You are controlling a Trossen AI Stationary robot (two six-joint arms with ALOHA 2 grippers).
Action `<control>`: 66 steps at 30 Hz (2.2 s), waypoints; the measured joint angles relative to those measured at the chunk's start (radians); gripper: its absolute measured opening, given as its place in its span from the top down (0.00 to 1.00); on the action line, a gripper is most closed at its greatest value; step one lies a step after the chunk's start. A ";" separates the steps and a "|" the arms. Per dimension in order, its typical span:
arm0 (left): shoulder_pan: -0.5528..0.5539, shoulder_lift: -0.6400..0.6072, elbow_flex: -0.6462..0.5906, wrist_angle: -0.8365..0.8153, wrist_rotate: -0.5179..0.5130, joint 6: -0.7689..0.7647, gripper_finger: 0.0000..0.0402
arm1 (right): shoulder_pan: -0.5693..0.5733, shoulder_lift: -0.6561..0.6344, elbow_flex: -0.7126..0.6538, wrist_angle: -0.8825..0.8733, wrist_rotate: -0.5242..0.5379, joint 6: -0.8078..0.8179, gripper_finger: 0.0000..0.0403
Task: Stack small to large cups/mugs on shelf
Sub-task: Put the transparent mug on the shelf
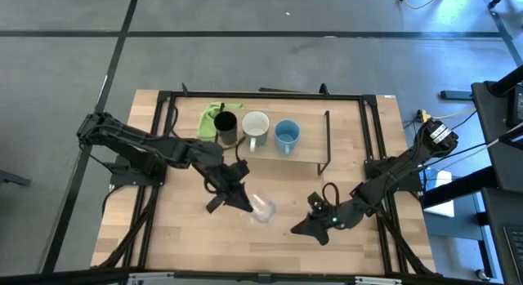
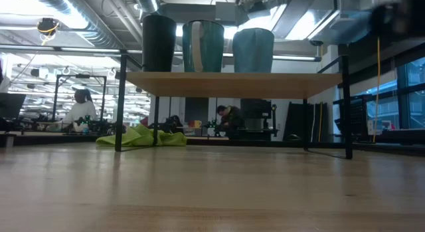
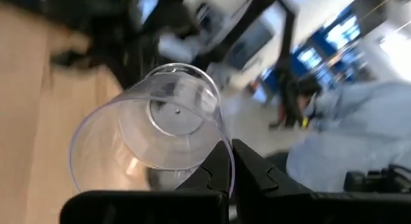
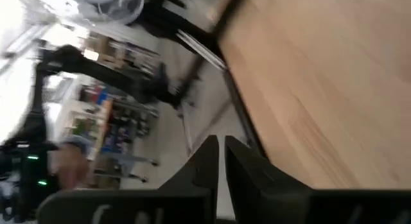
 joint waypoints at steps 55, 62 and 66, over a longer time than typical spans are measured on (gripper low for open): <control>-0.401 0.475 0.617 -1.386 -0.396 -0.188 1.00 | 0.011 -0.013 0.133 -0.245 0.038 0.098 0.93; -0.415 0.540 0.617 -1.354 -0.397 -0.191 1.00 | 0.000 -0.013 0.208 -0.293 0.071 0.014 0.93; -0.424 0.561 0.617 -1.357 -0.410 -0.229 1.00 | 0.000 -0.013 0.234 -0.332 0.073 -0.003 0.93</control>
